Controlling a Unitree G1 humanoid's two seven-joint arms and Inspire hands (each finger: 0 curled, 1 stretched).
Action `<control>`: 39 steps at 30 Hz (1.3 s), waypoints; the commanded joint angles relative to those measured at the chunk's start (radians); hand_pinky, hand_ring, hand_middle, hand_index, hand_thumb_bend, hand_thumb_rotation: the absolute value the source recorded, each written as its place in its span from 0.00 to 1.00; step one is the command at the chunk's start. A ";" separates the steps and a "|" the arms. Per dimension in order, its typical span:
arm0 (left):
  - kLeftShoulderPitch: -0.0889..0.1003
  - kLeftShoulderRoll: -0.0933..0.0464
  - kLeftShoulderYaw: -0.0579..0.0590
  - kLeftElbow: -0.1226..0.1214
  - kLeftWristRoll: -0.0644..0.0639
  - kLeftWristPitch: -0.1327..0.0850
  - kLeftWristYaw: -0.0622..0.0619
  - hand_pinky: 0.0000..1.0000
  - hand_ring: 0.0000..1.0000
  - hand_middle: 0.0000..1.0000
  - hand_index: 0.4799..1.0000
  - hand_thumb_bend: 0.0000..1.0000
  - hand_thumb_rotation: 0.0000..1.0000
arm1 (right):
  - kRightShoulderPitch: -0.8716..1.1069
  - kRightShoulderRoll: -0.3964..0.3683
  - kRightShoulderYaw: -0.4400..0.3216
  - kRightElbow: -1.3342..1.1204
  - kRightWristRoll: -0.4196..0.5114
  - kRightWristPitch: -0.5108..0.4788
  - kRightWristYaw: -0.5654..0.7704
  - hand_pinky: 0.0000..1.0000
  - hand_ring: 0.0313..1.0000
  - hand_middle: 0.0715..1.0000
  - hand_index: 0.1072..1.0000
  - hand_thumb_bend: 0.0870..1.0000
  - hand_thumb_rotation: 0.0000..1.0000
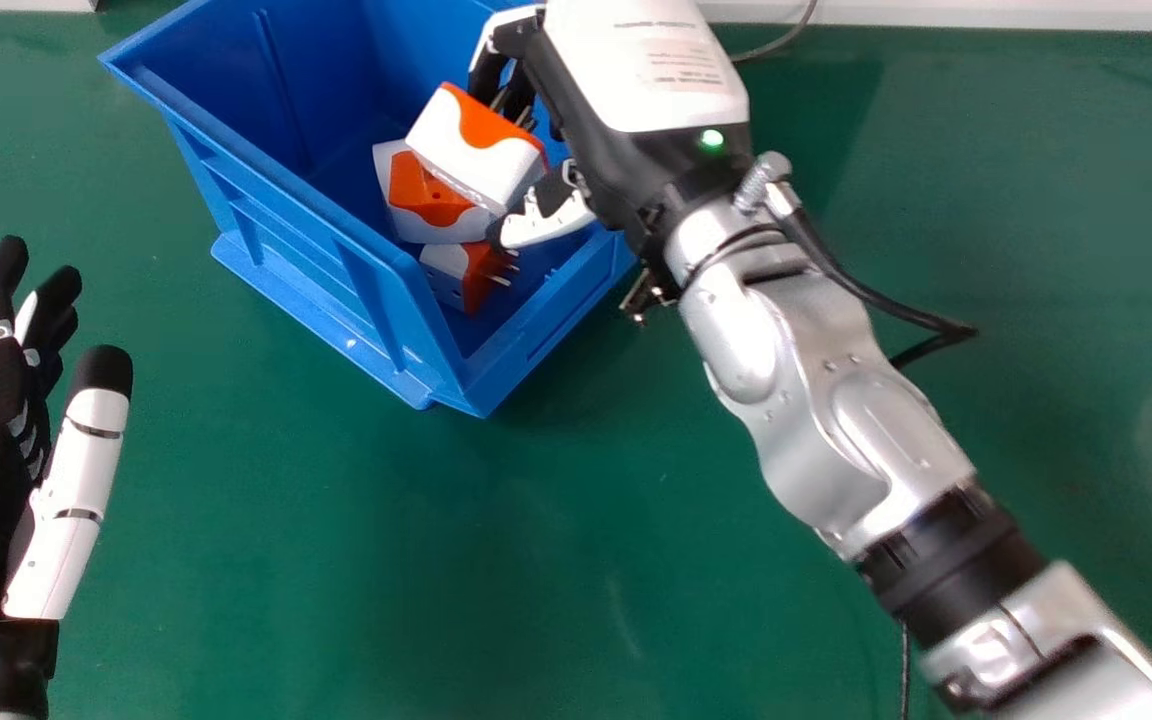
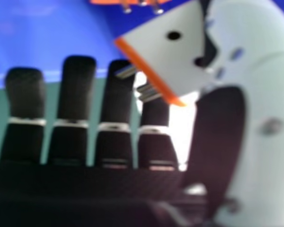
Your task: Pick all objects and put in blue box
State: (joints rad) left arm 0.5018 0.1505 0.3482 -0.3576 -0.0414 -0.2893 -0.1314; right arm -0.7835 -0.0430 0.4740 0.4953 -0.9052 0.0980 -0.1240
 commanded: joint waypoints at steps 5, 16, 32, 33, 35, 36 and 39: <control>0.017 0.006 0.004 -0.026 -0.003 -0.014 0.000 1.00 0.97 0.96 1.00 0.41 0.96 | -0.111 0.042 0.022 0.127 0.019 -0.022 -0.076 0.28 0.40 0.51 0.47 0.44 0.00; -0.001 0.004 -0.009 -0.002 -0.016 -0.039 -0.007 1.00 0.97 0.97 1.00 0.40 0.98 | -0.185 0.110 0.037 0.321 0.074 -0.041 -0.127 0.29 0.41 0.52 0.45 0.44 0.00; 0.008 0.011 -0.002 -0.022 -0.013 -0.012 -0.009 1.00 0.98 0.98 1.00 0.40 0.99 | -0.271 0.112 0.060 0.500 0.092 -0.056 -0.193 0.32 0.42 0.52 0.45 0.44 0.00; 0.009 0.012 -0.001 -0.021 -0.012 -0.012 -0.009 1.00 0.98 0.98 1.00 0.40 0.99 | -0.272 0.111 0.060 0.501 0.094 -0.056 -0.191 0.32 0.42 0.52 0.45 0.44 0.00; 0.007 0.013 0.002 -0.016 -0.008 -0.019 -0.009 1.00 0.98 0.98 1.00 0.40 0.99 | -0.274 0.111 0.058 0.503 0.099 -0.050 -0.182 0.32 0.42 0.52 0.45 0.44 0.00; 0.006 0.012 0.003 -0.015 -0.011 -0.018 -0.008 1.00 0.99 0.98 1.00 0.40 0.99 | -0.274 0.111 0.059 0.506 0.102 -0.050 -0.181 0.31 0.41 0.51 0.45 0.44 0.00; 0.010 0.009 0.002 -0.021 -0.012 -0.013 -0.007 1.00 0.99 0.98 1.00 0.40 0.99 | -0.271 0.112 0.059 0.509 0.110 -0.049 -0.182 0.30 0.41 0.51 0.46 0.44 0.00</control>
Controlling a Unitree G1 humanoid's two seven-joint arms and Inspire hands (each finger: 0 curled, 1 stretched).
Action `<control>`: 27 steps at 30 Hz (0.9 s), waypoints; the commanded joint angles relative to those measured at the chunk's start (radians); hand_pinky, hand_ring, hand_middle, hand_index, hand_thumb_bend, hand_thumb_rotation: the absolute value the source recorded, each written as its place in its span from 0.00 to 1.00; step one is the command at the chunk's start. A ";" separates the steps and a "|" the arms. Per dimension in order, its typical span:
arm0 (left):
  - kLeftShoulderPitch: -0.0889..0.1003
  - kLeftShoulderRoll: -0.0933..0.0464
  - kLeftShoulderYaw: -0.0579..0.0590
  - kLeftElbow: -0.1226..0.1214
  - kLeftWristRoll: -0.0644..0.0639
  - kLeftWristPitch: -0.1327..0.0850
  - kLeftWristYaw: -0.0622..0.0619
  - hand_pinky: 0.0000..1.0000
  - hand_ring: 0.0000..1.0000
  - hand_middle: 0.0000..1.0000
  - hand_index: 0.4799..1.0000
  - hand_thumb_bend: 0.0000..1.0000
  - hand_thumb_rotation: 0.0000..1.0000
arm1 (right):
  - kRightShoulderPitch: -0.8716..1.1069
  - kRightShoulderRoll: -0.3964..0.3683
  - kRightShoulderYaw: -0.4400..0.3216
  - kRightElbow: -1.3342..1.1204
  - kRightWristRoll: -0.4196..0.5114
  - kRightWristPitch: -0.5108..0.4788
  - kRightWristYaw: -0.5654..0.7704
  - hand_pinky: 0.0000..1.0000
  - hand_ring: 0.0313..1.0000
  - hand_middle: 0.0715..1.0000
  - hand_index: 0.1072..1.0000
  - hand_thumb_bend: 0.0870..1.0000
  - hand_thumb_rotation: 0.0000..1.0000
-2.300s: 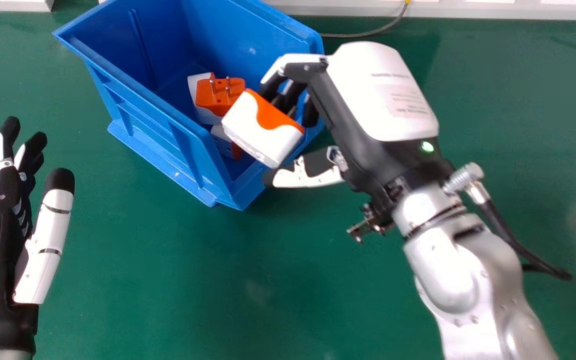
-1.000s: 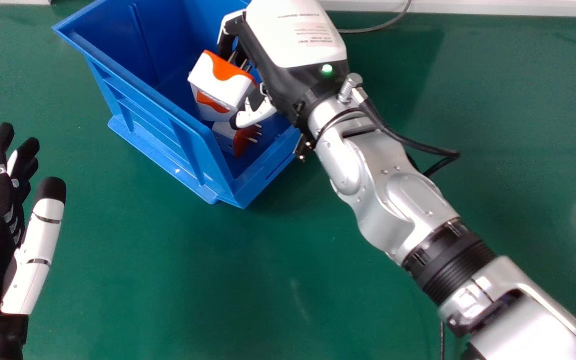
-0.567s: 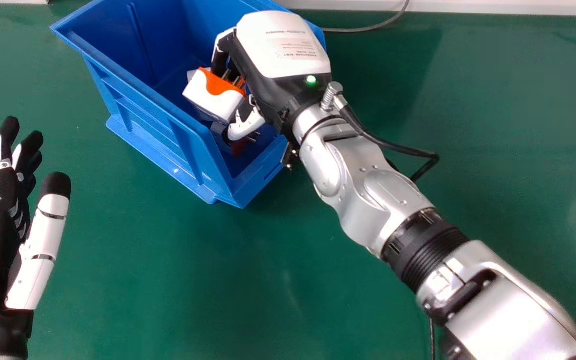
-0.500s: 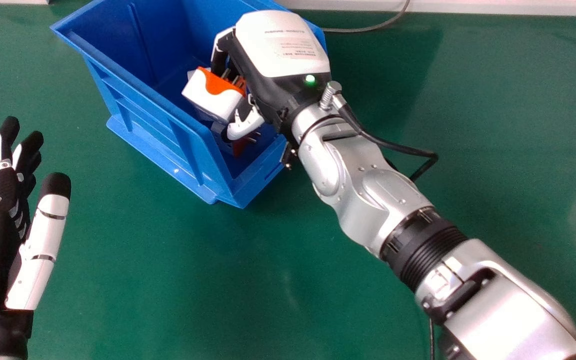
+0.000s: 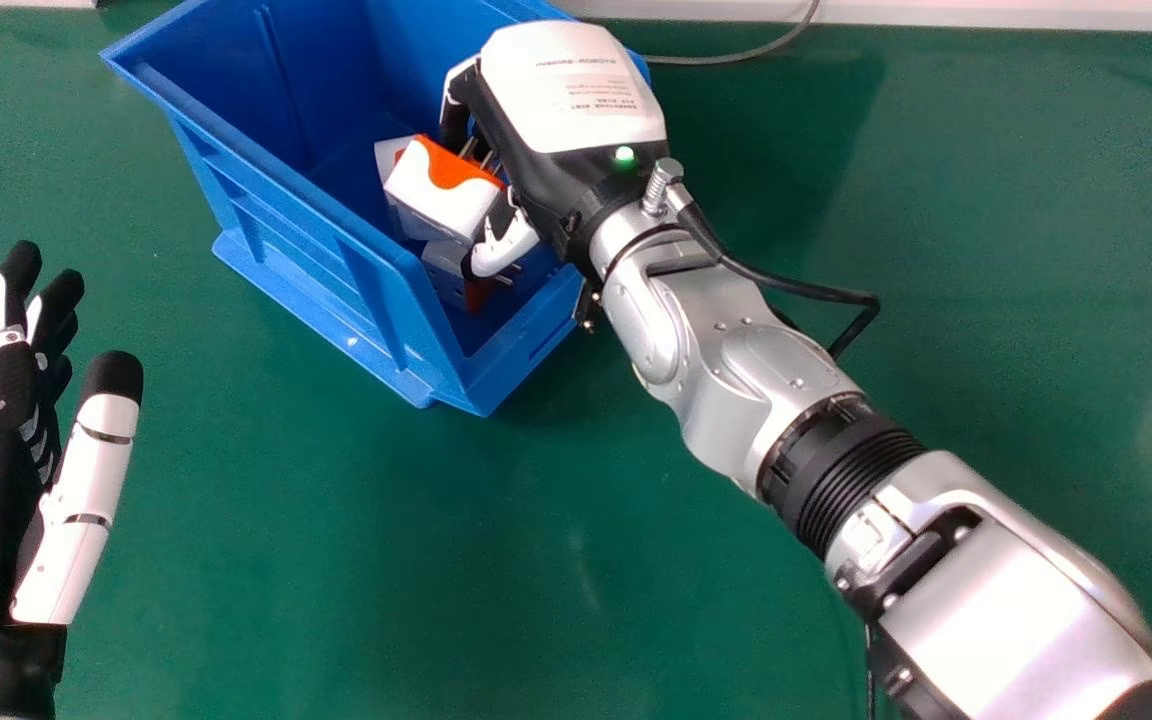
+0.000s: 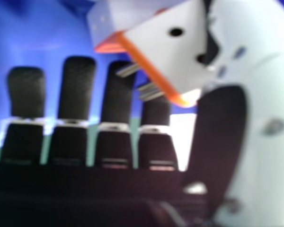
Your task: Pick all objects and put in blue box
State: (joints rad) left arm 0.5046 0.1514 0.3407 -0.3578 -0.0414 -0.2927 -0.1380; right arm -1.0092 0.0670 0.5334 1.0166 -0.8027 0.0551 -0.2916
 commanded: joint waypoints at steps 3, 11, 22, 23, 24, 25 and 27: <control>0.010 0.009 0.010 -0.020 -0.017 -0.012 -0.004 1.00 0.99 0.98 1.00 0.40 0.99 | -0.045 0.004 0.001 -0.012 0.015 0.002 -0.017 0.30 0.41 0.51 0.46 0.44 0.00; 0.012 0.006 0.014 -0.016 -0.008 -0.013 0.002 1.00 0.99 0.98 1.00 0.39 1.00 | -0.043 0.015 -0.003 -0.006 0.025 0.024 -0.048 0.30 0.42 0.52 0.46 0.44 0.00; 0.026 0.009 0.016 -0.023 -0.007 -0.013 0.001 1.00 0.99 0.97 1.00 0.40 0.99 | -0.042 0.023 0.020 0.027 0.016 0.031 -0.088 0.31 0.43 0.50 0.51 0.44 0.00; 0.027 0.010 0.016 -0.023 -0.006 -0.013 0.000 1.00 0.99 0.98 1.00 0.40 0.99 | -0.042 0.021 0.024 0.027 0.014 0.031 -0.090 0.32 0.44 0.51 0.55 0.44 0.00; 0.028 0.009 0.016 -0.026 -0.007 -0.009 0.001 1.00 0.99 0.98 1.00 0.40 0.99 | -0.041 0.020 0.029 0.026 0.010 0.034 -0.091 0.32 0.44 0.51 0.55 0.44 0.00; 0.028 0.008 0.016 -0.028 -0.007 -0.006 0.002 1.00 0.99 0.98 1.00 0.40 0.99 | -0.041 0.019 0.032 0.026 0.009 0.036 -0.091 0.32 0.44 0.52 0.58 0.44 0.00; 0.026 0.006 0.015 -0.025 -0.010 -0.010 0.002 1.00 0.99 0.98 1.00 0.40 0.99 | -0.040 0.016 0.041 0.020 0.005 0.043 -0.086 0.32 0.44 0.52 0.58 0.44 0.00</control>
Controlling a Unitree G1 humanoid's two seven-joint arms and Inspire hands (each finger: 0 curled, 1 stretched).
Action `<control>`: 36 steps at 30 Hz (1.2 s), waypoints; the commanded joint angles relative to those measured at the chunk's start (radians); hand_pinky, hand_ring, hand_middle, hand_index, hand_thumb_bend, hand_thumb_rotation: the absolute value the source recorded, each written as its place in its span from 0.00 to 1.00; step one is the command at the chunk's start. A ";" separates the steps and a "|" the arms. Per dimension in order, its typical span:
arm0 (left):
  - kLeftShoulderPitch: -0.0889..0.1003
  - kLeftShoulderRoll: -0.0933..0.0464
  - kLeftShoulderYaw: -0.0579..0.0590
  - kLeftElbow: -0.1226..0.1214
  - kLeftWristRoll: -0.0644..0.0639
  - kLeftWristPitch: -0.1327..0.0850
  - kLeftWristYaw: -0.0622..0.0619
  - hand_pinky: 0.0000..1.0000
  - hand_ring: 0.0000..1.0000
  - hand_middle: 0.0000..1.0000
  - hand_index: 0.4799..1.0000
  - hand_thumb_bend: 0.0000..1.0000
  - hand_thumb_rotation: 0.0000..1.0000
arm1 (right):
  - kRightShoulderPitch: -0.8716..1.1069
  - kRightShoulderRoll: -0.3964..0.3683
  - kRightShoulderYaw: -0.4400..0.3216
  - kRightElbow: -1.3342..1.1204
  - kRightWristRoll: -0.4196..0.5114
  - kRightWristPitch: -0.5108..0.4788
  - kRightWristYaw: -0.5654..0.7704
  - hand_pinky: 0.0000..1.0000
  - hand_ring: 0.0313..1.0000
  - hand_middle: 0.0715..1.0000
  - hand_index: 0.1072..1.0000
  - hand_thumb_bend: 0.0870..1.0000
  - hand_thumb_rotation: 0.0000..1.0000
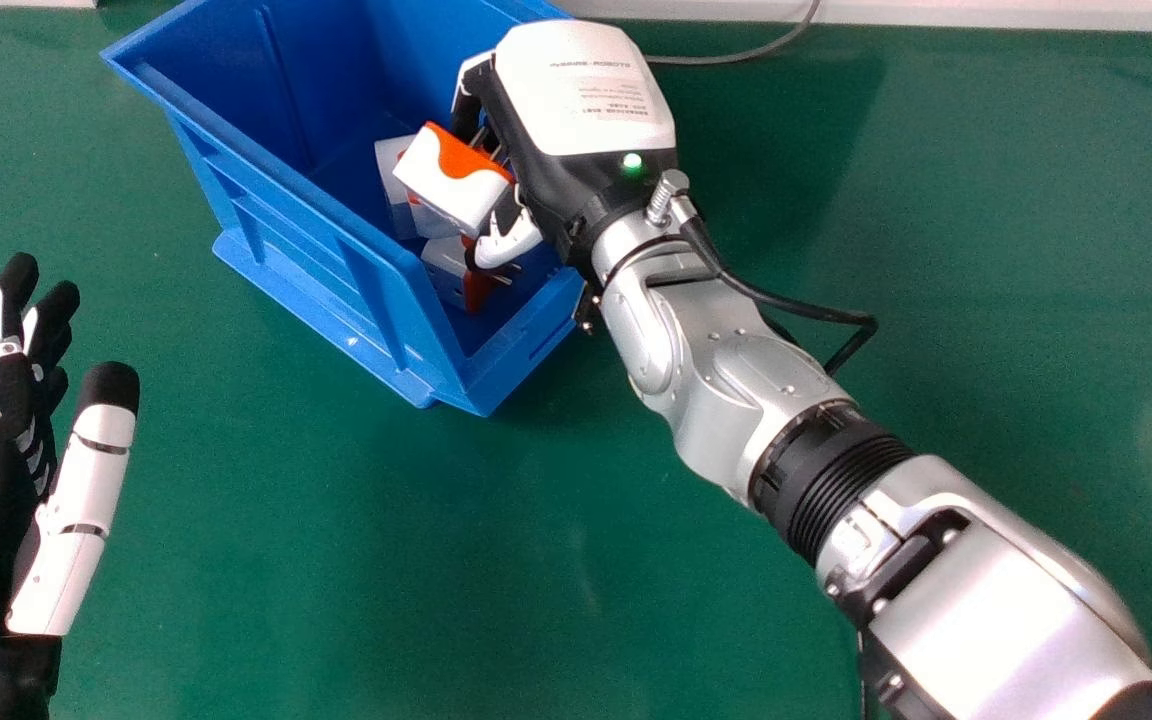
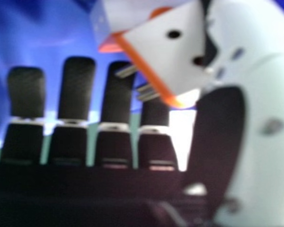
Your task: Pick all objects and put in blue box
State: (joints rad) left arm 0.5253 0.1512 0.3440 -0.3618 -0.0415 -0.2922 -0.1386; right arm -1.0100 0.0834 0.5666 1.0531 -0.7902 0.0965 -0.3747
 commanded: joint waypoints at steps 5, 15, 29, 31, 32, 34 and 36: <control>0.003 0.004 0.010 -0.024 -0.007 -0.010 0.006 1.00 0.99 0.98 1.00 0.41 0.99 | -0.034 -0.003 0.015 -0.014 -0.006 0.001 -0.015 0.36 0.45 0.59 0.63 0.43 0.00; 0.006 0.001 0.011 -0.021 -0.004 -0.028 0.013 1.00 0.99 0.97 1.00 0.41 0.98 | -0.039 0.002 0.057 0.036 -0.010 0.002 -0.001 0.40 0.48 0.66 0.67 0.42 0.00; 0.004 -0.002 0.011 -0.019 -0.007 -0.028 0.013 1.00 1.00 0.97 1.00 0.41 0.97 | -0.032 0.001 0.054 0.037 0.001 0.005 0.008 0.44 0.68 0.75 0.72 0.39 0.00; 0.002 -0.002 0.012 -0.018 -0.010 -0.026 0.013 1.00 1.00 0.97 1.00 0.42 0.97 | -0.035 -0.001 0.058 0.038 -0.004 0.003 0.003 0.44 0.69 0.75 0.72 0.38 0.00; 0.000 -0.003 0.012 -0.017 -0.009 -0.026 0.014 1.00 1.00 0.97 1.00 0.42 0.97 | -0.036 -0.002 0.062 0.038 -0.007 0.002 0.002 0.44 0.69 0.76 0.73 0.38 0.00; 0.000 -0.004 0.011 -0.020 -0.009 -0.024 0.015 1.00 0.99 0.97 1.00 0.41 0.97 | -0.036 -0.002 0.059 0.035 -0.004 0.001 0.002 0.44 0.70 0.76 0.73 0.38 0.00; -0.001 -0.003 0.011 -0.020 -0.011 -0.023 0.013 1.00 0.99 0.97 1.00 0.41 0.97 | -0.035 -0.001 0.054 0.033 0.001 0.000 0.003 0.44 0.70 0.76 0.73 0.38 0.00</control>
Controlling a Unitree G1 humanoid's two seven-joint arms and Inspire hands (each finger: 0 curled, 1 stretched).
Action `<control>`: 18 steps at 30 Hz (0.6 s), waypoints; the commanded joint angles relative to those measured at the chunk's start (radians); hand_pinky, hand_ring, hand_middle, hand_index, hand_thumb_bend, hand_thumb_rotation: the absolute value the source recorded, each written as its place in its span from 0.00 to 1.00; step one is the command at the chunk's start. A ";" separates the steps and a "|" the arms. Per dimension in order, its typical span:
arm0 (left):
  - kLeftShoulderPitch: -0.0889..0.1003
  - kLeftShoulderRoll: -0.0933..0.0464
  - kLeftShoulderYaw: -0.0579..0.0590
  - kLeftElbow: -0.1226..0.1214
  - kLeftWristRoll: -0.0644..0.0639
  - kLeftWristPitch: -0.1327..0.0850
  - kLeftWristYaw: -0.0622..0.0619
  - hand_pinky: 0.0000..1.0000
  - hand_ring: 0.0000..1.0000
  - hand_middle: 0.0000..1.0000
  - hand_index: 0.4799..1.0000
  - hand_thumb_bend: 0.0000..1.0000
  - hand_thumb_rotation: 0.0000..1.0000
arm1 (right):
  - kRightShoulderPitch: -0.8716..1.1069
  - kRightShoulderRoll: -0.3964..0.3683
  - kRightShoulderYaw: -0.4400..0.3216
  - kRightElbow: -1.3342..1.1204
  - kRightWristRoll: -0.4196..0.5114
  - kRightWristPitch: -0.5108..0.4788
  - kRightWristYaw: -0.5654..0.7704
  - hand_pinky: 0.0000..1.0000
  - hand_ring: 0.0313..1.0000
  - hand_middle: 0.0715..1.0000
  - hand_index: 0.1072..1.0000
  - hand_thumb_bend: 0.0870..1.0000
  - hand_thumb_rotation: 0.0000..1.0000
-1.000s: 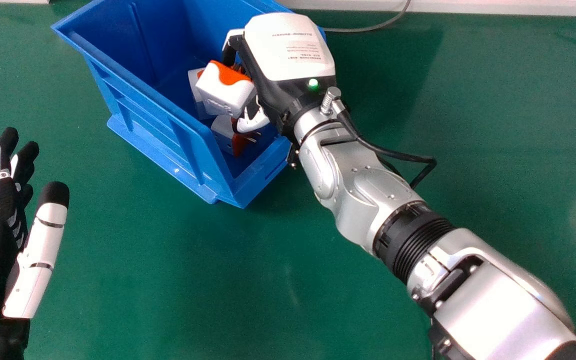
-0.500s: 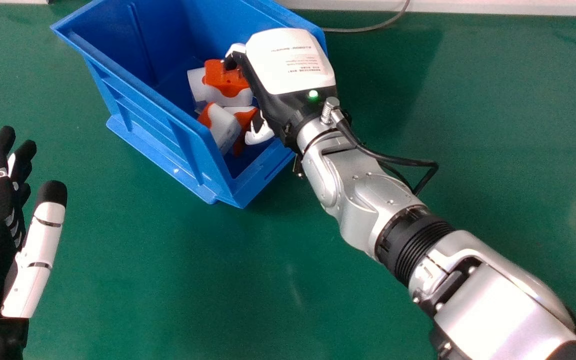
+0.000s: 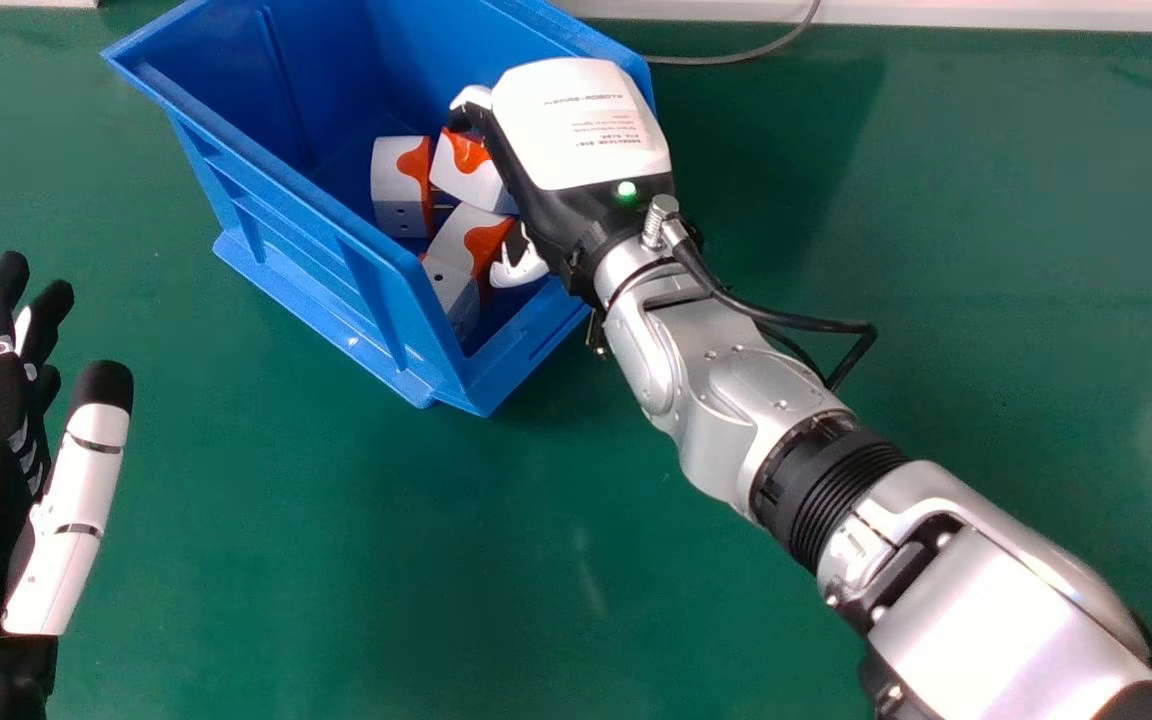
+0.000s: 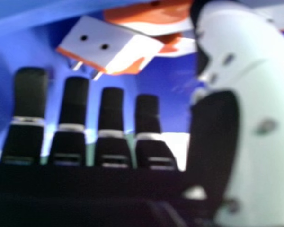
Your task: Pick all objects and put in blue box
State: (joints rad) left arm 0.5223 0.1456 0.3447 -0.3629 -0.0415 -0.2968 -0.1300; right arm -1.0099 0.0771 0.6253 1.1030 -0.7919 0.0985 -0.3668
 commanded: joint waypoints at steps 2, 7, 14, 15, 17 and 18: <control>0.002 0.004 0.009 -0.022 -0.009 -0.013 0.004 1.00 0.99 0.97 1.00 0.40 0.97 | -0.036 0.006 -0.005 -0.018 0.003 0.000 -0.006 0.44 0.70 0.76 0.73 0.38 0.00; -0.005 0.009 0.007 -0.014 -0.006 -0.022 0.000 1.00 0.98 0.97 1.00 0.40 0.98 | -0.037 0.007 -0.008 -0.019 0.004 -0.003 -0.019 0.44 0.69 0.75 0.73 0.38 0.00; -0.012 0.004 0.006 -0.006 -0.008 -0.022 0.003 1.00 0.98 0.97 1.00 0.39 0.98 | -0.035 0.003 -0.013 -0.034 0.003 -0.013 -0.052 0.44 0.65 0.72 0.72 0.38 0.00; -0.013 0.005 0.006 -0.003 -0.007 -0.026 0.003 1.00 0.98 0.97 1.00 0.39 0.98 | -0.034 0.002 -0.014 -0.039 0.003 -0.014 -0.057 0.44 0.65 0.72 0.72 0.38 0.00; -0.014 0.006 0.005 0.002 -0.006 -0.029 0.001 1.00 0.98 0.97 1.00 0.38 0.98 | -0.034 -0.003 -0.013 -0.059 0.001 -0.014 -0.056 0.43 0.64 0.71 0.72 0.38 0.00; -0.014 0.006 0.005 0.004 -0.005 -0.030 0.000 1.00 0.97 0.97 1.00 0.38 0.98 | -0.033 -0.007 -0.011 -0.074 -0.002 -0.017 -0.054 0.43 0.63 0.71 0.71 0.38 0.00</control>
State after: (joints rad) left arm 0.5045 0.1458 0.3439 -0.3565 -0.0414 -0.2995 -0.1301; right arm -1.0098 0.0723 0.6208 1.0724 -0.7913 0.0947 -0.3991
